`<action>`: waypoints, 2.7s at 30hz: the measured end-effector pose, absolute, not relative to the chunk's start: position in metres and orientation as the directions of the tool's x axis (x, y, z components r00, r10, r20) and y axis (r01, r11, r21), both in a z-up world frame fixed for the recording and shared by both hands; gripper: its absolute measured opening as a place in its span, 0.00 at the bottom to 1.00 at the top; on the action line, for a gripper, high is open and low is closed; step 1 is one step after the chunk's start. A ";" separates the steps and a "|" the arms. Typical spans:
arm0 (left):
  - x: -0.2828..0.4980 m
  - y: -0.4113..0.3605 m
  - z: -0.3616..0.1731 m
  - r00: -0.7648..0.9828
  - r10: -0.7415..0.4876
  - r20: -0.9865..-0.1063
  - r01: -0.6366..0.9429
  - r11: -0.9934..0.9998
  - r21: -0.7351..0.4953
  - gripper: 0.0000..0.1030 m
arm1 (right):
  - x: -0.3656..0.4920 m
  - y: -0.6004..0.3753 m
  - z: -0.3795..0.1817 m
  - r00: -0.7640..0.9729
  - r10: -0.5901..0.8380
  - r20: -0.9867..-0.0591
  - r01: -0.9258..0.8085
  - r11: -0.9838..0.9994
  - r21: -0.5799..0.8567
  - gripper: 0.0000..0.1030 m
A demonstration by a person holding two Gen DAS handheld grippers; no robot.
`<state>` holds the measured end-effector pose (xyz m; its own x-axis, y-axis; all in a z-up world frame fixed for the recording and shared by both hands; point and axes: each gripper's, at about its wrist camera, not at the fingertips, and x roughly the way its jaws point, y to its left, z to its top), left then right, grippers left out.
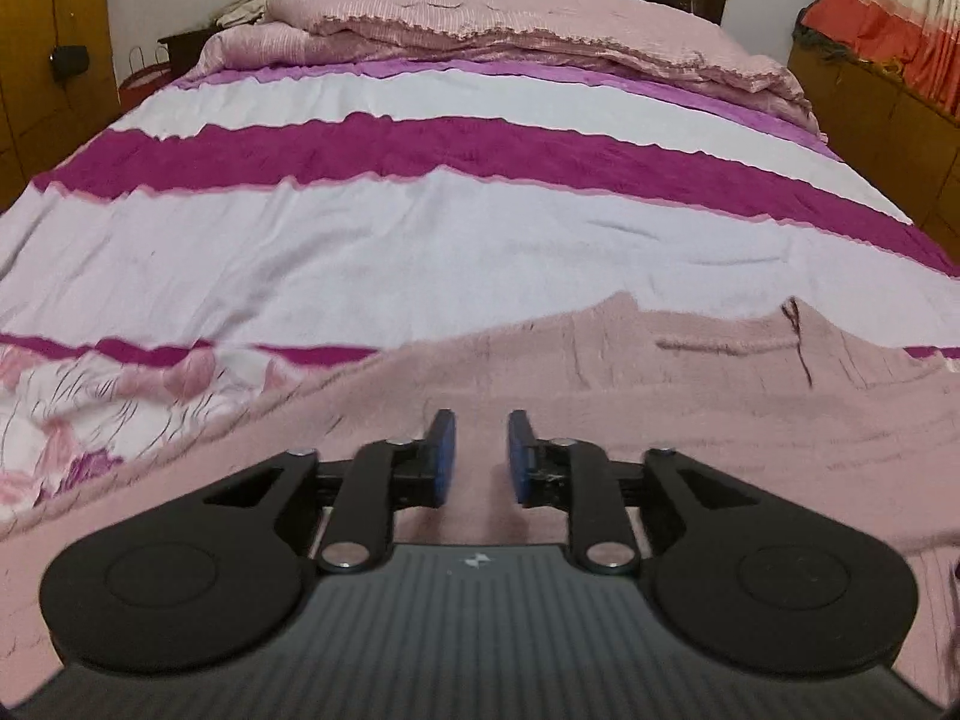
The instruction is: Fold small clothes
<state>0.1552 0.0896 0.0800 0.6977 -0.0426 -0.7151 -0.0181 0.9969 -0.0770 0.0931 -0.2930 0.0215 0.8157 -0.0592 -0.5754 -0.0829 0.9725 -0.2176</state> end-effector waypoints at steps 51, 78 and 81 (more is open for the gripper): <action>0.100 0.075 0.051 0.648 0.032 -0.761 -0.119 0.991 -0.059 0.16 | 0.091 -0.334 0.019 0.774 0.014 -0.633 -0.049 0.998 -0.038 0.25; -0.026 0.193 0.098 0.630 0.264 -0.730 -0.457 0.887 -0.074 0.48 | 0.044 -0.260 0.054 0.788 0.193 -0.585 -0.210 0.977 0.041 0.53; -0.048 0.216 0.091 0.614 0.274 -0.740 -0.520 0.846 -0.118 0.49 | 0.039 -0.252 0.054 0.778 0.201 -0.596 -0.217 0.975 0.046 0.53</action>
